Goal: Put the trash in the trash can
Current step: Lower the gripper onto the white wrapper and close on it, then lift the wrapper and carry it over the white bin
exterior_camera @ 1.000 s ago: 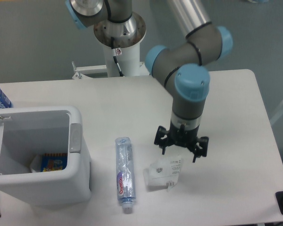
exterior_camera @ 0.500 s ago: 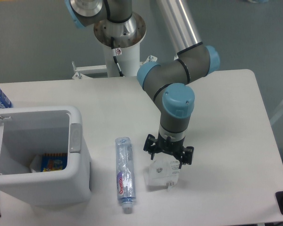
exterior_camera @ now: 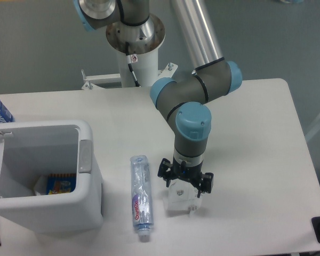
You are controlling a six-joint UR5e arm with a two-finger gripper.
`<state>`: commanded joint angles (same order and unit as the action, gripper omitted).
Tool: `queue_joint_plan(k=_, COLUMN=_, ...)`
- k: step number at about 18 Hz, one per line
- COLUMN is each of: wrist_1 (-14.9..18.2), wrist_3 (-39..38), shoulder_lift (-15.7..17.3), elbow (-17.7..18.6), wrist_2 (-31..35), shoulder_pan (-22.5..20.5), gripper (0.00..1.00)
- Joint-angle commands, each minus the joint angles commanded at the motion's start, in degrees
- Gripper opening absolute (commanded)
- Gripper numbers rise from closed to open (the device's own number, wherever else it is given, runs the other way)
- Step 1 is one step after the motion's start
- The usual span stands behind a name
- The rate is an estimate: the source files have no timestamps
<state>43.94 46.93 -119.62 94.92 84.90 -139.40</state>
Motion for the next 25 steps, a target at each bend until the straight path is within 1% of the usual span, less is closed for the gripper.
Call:
queue_joint_plan(k=2, wrist_1=0.0, wrist_3=0.1, shoulder_lift=0.1, elbow=0.0, wrist_2=0.3, shoulder_pan=0.2, gripper=0.25)
queue_joint_plan(k=3, wrist_1=0.1, wrist_3=0.0, shoulder_lift=0.1, elbow=0.0, wrist_2=0.3, shoulder_pan=0.2, gripper=0.11)
queue_joint_plan(k=4, wrist_1=0.1, wrist_3=0.0, shoulder_lift=0.1, elbow=0.0, wrist_2=0.3, shoulder_pan=0.2, gripper=0.02)
queue_joint_plan(k=5, wrist_1=0.1, wrist_3=0.0, shoulder_lift=0.2, elbow=0.0, wrist_2=0.3, shoulder_pan=0.2, gripper=0.00)
queue_joint_plan(k=13, wrist_1=0.1, wrist_3=-0.1, shoulder_lift=0.7, elbow=-0.6, wrist_2=0.2, shoulder_pan=0.2, gripper=0.00)
queue_joint_plan(k=17, wrist_1=0.1, wrist_3=-0.9, shoulder_lift=4.4, elbow=-3.3, wrist_2=-1.1, shoulder_pan=-0.2, gripper=0.00)
queue_joint_plan(k=20, wrist_1=0.1, wrist_3=-6.3, shoulder_lift=7.9, elbow=-4.8, wrist_2=-3.2, shoulder_pan=-0.4, gripper=0.00)
queue_joint_plan(k=23, wrist_1=0.1, wrist_3=-12.5, shoulder_lift=10.9, elbow=-7.0, wrist_2=-8.1, shoulder_pan=-1.7, gripper=0.00)
queue_joint_plan(k=25, wrist_1=0.1, wrist_3=-16.9, shoulder_lift=12.4, elbow=-8.4, wrist_2=-13.5, shoulder_pan=-2.7, gripper=0.00)
